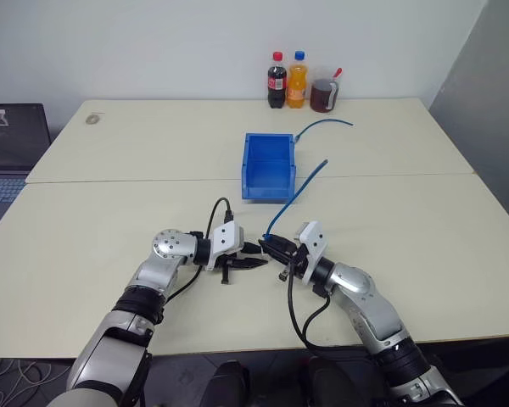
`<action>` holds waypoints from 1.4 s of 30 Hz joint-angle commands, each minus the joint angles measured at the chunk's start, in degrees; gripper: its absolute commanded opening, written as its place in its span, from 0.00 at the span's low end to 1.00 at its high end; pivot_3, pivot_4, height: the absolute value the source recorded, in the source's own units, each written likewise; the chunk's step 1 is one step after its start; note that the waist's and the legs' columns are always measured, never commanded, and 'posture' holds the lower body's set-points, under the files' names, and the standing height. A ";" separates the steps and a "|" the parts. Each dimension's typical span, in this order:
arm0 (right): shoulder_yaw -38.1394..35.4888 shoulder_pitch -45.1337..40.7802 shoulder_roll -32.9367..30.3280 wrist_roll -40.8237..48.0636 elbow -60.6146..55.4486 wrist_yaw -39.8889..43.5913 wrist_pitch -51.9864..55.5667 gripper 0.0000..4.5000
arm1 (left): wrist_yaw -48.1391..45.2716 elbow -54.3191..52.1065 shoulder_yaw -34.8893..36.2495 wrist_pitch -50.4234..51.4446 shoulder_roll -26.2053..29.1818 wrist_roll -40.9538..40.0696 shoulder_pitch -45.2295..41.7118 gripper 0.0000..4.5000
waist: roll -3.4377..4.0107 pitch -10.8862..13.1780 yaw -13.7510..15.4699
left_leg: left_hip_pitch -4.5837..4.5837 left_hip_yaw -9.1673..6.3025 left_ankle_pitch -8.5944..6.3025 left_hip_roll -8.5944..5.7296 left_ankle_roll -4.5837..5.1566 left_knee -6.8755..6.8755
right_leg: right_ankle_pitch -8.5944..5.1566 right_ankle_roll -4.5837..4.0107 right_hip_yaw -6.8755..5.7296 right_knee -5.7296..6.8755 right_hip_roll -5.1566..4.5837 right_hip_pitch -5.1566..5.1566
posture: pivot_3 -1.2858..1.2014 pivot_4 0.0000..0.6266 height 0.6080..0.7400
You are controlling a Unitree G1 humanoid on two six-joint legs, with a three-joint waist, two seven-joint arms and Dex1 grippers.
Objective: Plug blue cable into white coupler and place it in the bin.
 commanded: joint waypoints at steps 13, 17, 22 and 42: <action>-0.19 1.87 2.23 -2.23 -1.33 -0.73 1.84 0.06 | -0.12 0.13 0.03 3.06 2.23 2.42 2.35 0.17 | -0.03 -0.04 -0.15 | 0.44 0.09 0.00 0.04 0.00 -0.50 | -0.10 -0.17 0.09 0.10 0.03 0.06 | 0.52 0.24 1.00; 0.65 2.77 2.62 -2.77 -1.75 -0.41 1.98 0.06 | 0.00 0.33 0.13 3.42 2.26 2.42 2.10 0.17 | -0.03 -0.05 -0.13 | 0.48 0.06 0.00 0.06 0.00 -0.57 | -0.15 -0.25 0.05 0.12 0.04 0.05 | 0.52 0.24 1.00; 0.85 3.07 2.96 -2.76 -1.89 -0.45 2.56 0.06 | 0.02 0.74 0.13 3.11 2.54 2.60 2.26 0.17 | -0.05 -0.11 -0.16 | 0.54 0.07 0.00 0.06 0.00 -0.57 | -0.17 -0.27 0.06 0.14 0.05 0.08 | 0.52 0.24 1.00; 2.49 3.30 3.13 -6.09 0.12 1.12 3.21 0.06 | 0.37 0.58 0.40 3.20 3.25 2.53 2.32 0.17 | -0.14 -0.37 -0.76 | 0.64 0.01 0.00 0.12 0.00 -0.59 | -0.23 -0.37 0.05 0.18 0.11 0.13 | 0.52 0.24 1.00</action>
